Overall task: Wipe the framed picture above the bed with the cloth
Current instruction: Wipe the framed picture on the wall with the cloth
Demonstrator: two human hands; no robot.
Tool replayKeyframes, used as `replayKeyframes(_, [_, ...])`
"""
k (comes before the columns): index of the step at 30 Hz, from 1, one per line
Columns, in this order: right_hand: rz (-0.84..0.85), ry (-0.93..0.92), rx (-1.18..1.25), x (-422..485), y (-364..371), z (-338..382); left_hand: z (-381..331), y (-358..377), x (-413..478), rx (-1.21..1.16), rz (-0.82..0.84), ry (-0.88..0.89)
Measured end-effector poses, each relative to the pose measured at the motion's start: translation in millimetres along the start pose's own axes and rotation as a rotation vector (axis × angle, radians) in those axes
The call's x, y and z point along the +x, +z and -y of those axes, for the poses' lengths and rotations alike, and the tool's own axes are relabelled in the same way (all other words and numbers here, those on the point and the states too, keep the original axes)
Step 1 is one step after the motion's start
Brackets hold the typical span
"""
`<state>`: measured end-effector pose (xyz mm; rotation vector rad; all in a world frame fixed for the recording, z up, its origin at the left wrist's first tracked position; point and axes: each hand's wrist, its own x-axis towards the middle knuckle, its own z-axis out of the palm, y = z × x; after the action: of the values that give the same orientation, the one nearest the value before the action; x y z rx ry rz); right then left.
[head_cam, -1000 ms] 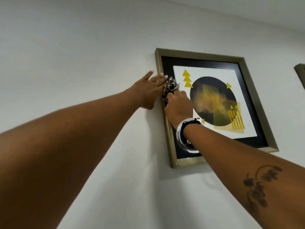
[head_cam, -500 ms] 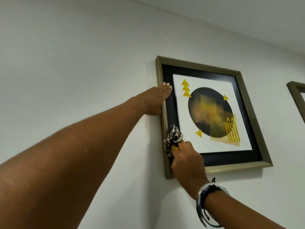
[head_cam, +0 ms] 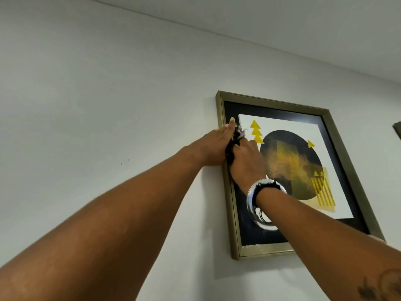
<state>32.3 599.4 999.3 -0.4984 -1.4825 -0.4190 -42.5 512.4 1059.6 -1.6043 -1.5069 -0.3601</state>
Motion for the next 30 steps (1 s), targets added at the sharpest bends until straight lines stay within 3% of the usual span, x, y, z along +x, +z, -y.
replayKeyframes(9, [-0.025,-0.015,0.128,-151,1,-12,-2,1,-1,0.041,0.059,-0.057])
replayKeyframes(13, [0.025,-0.126,0.073,-174,-4,-27,-5,1,1,0.054,0.064,-0.052])
replayKeyframes(19, [-0.107,-0.279,0.001,-196,-3,-61,-4,9,3,0.278,0.096,0.010])
replayKeyframes(23, [-0.010,-0.106,-0.076,-204,-7,-92,-3,9,6,0.328,0.128,0.006])
replayKeyframes(30, [0.348,0.356,-0.256,-184,-21,-138,-3,9,6,0.320,0.137,0.009])
